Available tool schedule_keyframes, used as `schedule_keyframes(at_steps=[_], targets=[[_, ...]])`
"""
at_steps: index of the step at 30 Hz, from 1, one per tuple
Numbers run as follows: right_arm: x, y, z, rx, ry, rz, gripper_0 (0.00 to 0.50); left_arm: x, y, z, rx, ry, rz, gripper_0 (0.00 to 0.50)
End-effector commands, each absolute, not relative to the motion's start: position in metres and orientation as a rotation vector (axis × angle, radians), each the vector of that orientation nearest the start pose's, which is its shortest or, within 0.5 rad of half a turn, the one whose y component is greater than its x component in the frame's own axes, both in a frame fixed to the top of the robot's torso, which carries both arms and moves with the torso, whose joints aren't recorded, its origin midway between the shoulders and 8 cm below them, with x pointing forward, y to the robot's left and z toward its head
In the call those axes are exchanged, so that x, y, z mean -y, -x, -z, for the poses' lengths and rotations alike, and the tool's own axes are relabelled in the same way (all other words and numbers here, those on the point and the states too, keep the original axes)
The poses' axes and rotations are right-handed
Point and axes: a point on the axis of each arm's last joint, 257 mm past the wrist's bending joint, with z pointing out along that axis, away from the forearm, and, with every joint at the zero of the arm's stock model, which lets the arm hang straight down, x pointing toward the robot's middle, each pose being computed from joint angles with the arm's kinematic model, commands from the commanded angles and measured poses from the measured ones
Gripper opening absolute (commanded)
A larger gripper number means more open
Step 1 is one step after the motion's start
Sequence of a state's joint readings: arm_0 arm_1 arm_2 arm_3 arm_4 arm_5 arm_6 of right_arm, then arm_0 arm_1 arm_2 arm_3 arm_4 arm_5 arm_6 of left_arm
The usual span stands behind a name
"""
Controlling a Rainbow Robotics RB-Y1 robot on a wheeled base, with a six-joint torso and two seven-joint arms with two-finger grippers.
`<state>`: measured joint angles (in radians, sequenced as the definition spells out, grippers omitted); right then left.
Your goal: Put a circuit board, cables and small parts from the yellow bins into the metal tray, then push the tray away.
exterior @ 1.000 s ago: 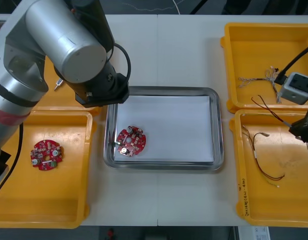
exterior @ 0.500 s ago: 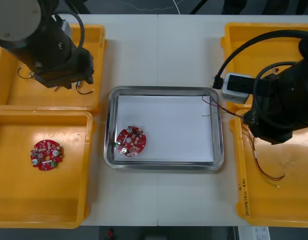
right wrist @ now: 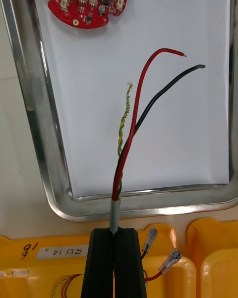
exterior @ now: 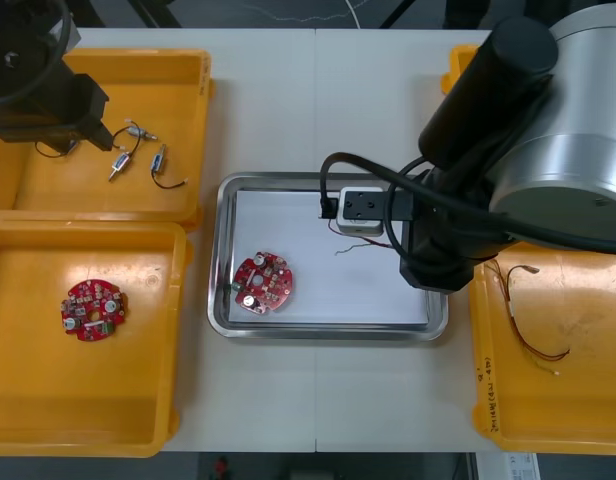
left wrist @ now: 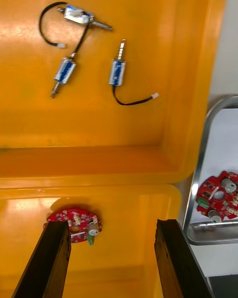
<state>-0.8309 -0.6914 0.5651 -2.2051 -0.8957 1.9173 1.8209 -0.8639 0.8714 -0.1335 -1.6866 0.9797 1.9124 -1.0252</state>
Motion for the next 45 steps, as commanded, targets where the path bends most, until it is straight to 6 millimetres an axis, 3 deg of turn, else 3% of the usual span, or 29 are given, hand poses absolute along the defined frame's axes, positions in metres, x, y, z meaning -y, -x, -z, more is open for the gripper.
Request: schedule_keyframes(at_steps=[1, 7, 18, 28, 34, 37, 38, 39, 40, 41, 45], targets=[[0.094, -0.399, 0.152, -1.977, 1.915, 0.376, 0.000, -0.329, -0.496, 0.037, -2.675, -0.088, -0.005, 0.500], [0.092, -0.409, 0.170, -2.019, 1.926, 0.414, 0.000, -0.355, -0.502, 0.042, -2.688, -0.165, -0.050, 0.500], [0.088, -0.427, 0.212, -1.995, 1.956, 0.506, 0.000, -0.394, -0.536, 0.052, -2.620, -0.287, -0.109, 0.500], [0.088, -0.432, 0.245, -2.005, 1.973, 0.492, 0.000, -0.414, -0.561, 0.056, -2.550, -0.338, -0.116, 0.500], [0.090, -0.428, 0.257, -2.030, 1.975, 0.472, 0.001, -0.410, -0.583, 0.064, -2.506, -0.345, -0.112, 0.500], [0.091, -0.422, 0.263, -2.049, 1.980, 0.447, 0.144, -0.409, -0.594, 0.067, -2.486, -0.351, -0.120, 0.500], [0.091, -0.420, 0.264, -2.053, 1.982, 0.440, 0.221, -0.409, -0.597, 0.066, -2.479, -0.351, -0.123, 0.500], [0.090, -0.418, 0.266, -2.058, 1.982, 0.429, 0.337, -0.407, -0.601, 0.066, -2.471, -0.354, -0.123, 0.500], [0.091, -0.419, 0.266, -2.060, 1.980, 0.429, 0.393, -0.408, -0.604, 0.067, -2.467, -0.354, -0.124, 0.500], [0.090, -0.418, 0.266, -2.062, 1.979, 0.426, 0.489, -0.408, -0.607, 0.068, -2.461, -0.353, -0.124, 0.500], [0.090, -0.416, 0.268, -2.067, 1.978, 0.418, 0.500, -0.403, -0.620, 0.073, -2.434, -0.346, -0.108, 0.500]])
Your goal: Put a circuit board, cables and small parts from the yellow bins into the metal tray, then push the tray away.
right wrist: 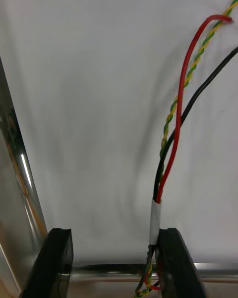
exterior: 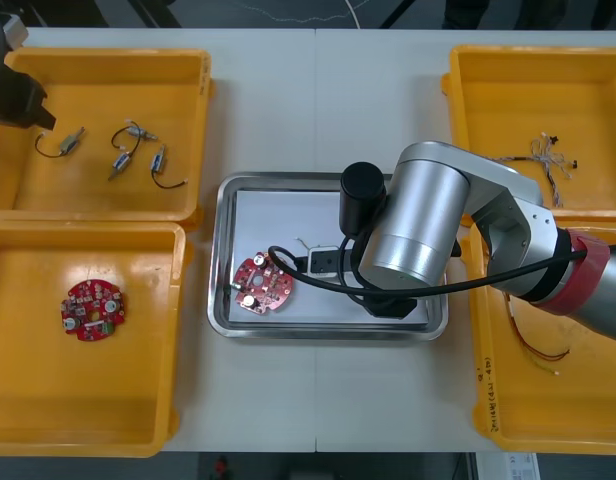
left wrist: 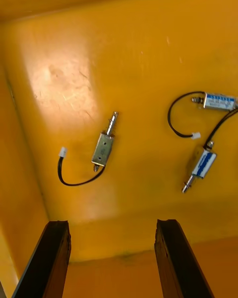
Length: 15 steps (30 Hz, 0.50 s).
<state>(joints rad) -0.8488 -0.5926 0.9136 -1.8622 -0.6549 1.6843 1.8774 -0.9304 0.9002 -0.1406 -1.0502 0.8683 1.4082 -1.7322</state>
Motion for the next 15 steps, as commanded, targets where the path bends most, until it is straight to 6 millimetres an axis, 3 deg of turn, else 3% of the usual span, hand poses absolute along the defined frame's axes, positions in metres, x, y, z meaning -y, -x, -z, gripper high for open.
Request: schedule_keyframes(at_steps=[1, 10, 15], targets=[[0.090, -0.415, 0.268, -2.073, 1.978, 0.408, 0.500, -0.403, -0.623, 0.075, -2.428, -0.342, -0.105, 0.500], [0.090, -0.408, 0.259, -2.067, 1.987, 0.391, 0.500, -0.401, -0.643, 0.096, -2.382, -0.385, -0.110, 0.500], [0.090, -0.412, 0.251, -2.066, 1.969, 0.386, 0.500, -0.387, -0.650, 0.106, -2.368, -0.408, -0.116, 0.500]])
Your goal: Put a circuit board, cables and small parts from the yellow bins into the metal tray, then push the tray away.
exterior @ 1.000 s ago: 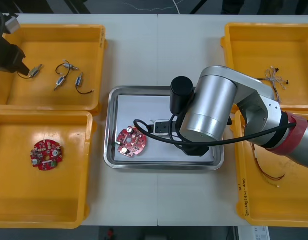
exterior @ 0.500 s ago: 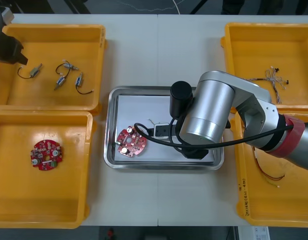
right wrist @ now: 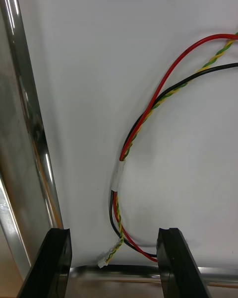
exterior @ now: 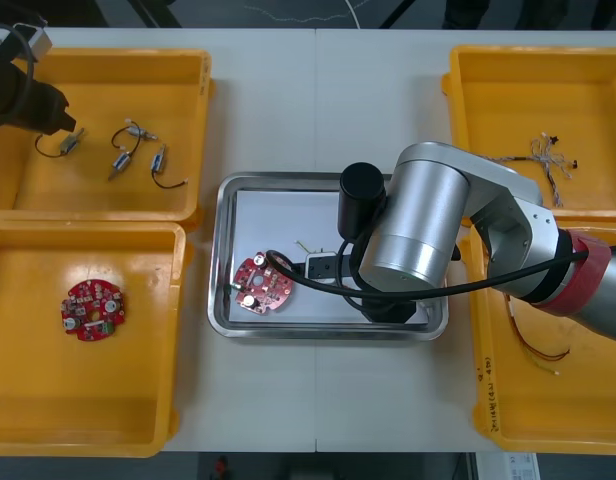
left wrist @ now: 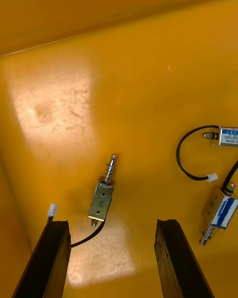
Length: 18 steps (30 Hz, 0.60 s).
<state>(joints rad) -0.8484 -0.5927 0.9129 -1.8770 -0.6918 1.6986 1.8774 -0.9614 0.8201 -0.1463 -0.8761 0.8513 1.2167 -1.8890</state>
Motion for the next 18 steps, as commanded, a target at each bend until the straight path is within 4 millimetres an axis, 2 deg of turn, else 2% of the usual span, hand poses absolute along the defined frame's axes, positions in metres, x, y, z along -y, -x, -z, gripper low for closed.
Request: schedule_keyframes(at_steps=[1, 9, 15, 18], targets=[[0.088, -0.413, 0.248, -2.064, 1.962, 0.380, 0.500, -0.387, -0.653, 0.109, -2.362, -0.417, -0.135, 0.500], [0.095, -0.406, 0.210, -2.124, 1.902, 0.343, 0.500, -0.395, -0.659, 0.126, -2.356, -0.413, -0.174, 0.500], [0.093, -0.407, 0.170, -2.090, 1.793, 0.274, 0.500, -0.398, -0.657, 0.132, -2.366, -0.415, -0.183, 0.500], [0.099, -0.411, 0.148, -2.079, 1.711, 0.217, 0.500, -0.400, -0.657, 0.136, -2.360, -0.411, -0.183, 0.500]])
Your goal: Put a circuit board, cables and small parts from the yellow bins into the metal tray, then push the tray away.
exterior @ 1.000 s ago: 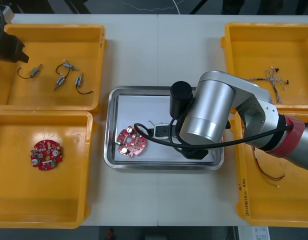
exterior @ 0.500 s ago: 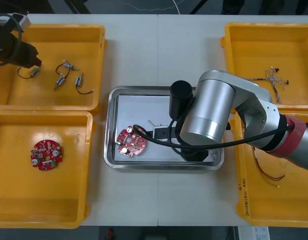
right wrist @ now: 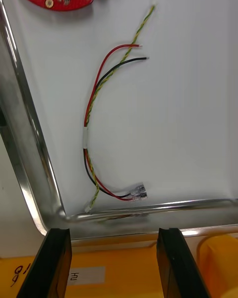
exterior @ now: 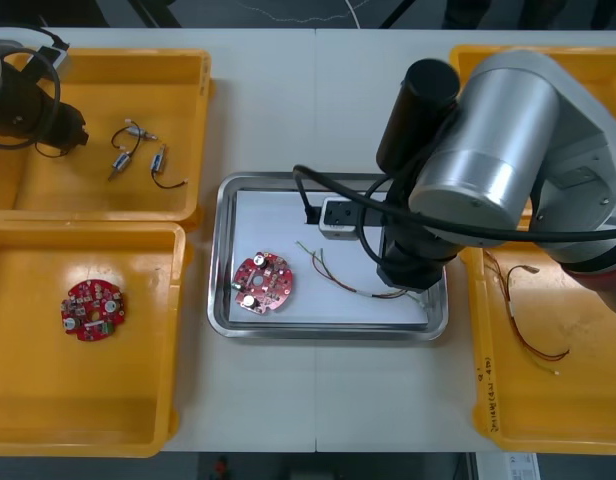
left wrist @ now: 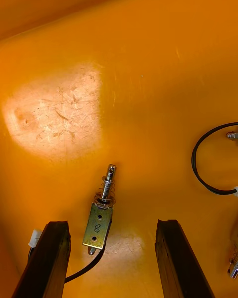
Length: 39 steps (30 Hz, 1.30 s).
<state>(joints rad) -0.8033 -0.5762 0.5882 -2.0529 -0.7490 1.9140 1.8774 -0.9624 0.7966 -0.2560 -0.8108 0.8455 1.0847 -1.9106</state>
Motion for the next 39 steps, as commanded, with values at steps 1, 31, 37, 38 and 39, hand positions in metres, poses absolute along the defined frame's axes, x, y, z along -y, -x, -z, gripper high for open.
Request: schedule_keyframes(at_steps=[1, 31, 37, 38, 39], targets=[[0.101, -0.412, 0.144, -2.078, 1.695, 0.205, 0.500, -0.401, -0.657, 0.137, -2.358, -0.410, -0.184, 0.500], [0.353, -0.478, 0.059, -2.429, 0.863, 0.232, 0.500, -0.413, -0.645, 0.195, -2.361, -0.404, -0.180, 0.500], [0.387, -0.483, 0.060, -2.479, 0.745, 0.265, 0.500, -0.414, -0.644, 0.198, -2.361, -0.408, -0.182, 0.496], [0.389, -0.484, 0.060, -2.485, 0.736, 0.261, 0.500, -0.412, -0.644, 0.199, -2.361, -0.406, -0.177, 0.413], [0.393, -0.484, 0.063, -2.501, 0.719, 0.245, 0.500, -0.413, -0.644, 0.199, -2.361, -0.409, -0.180, 0.095]])
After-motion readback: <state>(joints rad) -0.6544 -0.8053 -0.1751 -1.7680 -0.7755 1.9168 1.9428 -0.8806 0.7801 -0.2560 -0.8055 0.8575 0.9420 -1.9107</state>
